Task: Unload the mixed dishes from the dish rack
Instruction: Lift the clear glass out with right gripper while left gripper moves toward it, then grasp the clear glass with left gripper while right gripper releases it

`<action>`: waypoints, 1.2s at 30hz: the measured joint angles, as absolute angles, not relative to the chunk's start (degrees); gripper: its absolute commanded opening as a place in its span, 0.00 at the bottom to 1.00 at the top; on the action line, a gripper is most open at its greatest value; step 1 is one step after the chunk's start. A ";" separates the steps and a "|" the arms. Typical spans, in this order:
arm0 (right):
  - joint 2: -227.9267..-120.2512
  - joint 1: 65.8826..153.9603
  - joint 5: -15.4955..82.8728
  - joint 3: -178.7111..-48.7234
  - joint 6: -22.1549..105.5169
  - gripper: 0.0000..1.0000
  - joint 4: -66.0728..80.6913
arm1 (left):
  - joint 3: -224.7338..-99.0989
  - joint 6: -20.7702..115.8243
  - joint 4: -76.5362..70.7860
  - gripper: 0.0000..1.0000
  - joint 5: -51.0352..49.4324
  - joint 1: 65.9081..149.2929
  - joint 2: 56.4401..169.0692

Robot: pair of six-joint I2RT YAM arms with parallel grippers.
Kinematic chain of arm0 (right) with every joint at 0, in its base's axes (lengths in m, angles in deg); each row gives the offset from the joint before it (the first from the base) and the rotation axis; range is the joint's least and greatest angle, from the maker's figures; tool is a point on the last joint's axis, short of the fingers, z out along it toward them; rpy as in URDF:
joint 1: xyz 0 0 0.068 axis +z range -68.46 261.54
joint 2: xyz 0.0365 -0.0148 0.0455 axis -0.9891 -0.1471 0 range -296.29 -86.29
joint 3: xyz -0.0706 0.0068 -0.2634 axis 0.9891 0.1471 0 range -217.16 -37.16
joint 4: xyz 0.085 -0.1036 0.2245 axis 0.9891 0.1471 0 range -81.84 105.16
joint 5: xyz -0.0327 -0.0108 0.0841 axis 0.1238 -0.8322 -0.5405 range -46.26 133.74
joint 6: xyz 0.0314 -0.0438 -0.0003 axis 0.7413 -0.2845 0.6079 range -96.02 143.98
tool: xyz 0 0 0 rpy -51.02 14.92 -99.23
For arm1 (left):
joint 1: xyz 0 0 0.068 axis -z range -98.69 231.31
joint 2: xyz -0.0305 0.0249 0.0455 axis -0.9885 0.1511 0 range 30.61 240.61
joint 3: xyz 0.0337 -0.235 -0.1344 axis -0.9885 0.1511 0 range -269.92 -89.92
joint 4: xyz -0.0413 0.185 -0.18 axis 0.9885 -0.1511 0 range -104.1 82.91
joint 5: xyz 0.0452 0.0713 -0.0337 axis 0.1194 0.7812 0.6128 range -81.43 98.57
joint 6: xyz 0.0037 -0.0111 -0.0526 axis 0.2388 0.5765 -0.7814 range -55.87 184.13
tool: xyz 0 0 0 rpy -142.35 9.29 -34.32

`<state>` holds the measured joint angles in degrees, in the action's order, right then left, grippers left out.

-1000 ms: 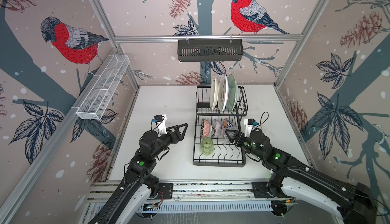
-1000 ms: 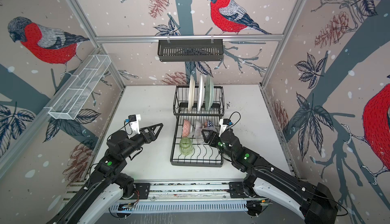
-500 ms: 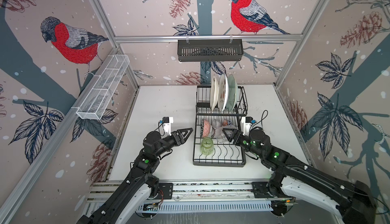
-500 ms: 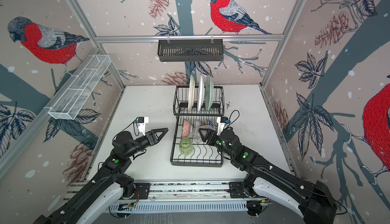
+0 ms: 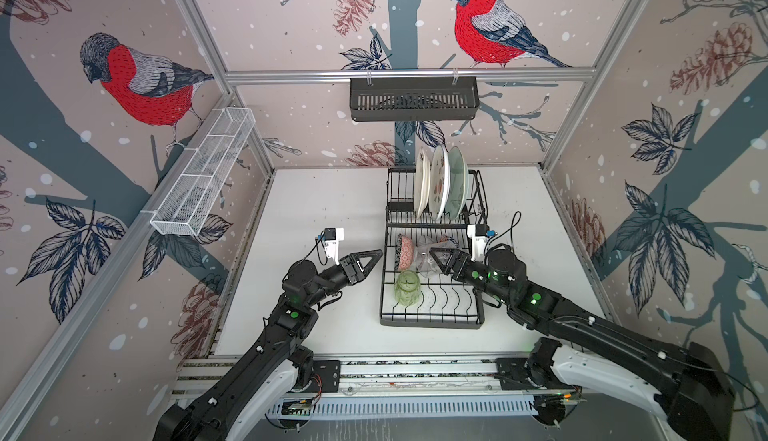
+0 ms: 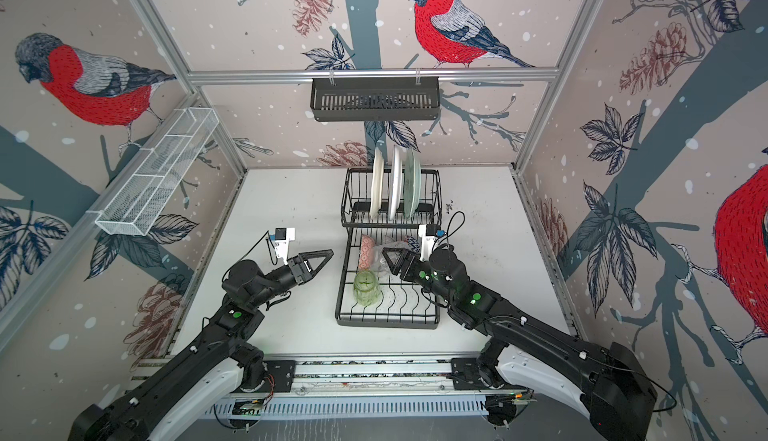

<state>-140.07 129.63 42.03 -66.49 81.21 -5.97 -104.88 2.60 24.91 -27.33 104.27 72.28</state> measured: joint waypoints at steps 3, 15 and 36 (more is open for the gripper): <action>-141.84 129.81 40.98 -67.38 81.21 0.60 -7.06 | -104.48 1.17 26.31 0.62 -27.40 104.93 72.72; -147.59 131.45 39.07 -69.81 81.39 0.62 -12.24 | -103.30 -0.44 34.12 0.60 -27.05 108.84 78.62; -157.68 133.98 34.55 -72.58 84.36 0.64 -22.63 | -101.51 -4.75 44.89 0.45 -20.97 111.11 84.02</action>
<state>-157.68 133.98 34.55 -72.58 84.36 -22.63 -101.51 -4.75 44.89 -20.97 111.11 84.02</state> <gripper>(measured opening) 0.713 0.518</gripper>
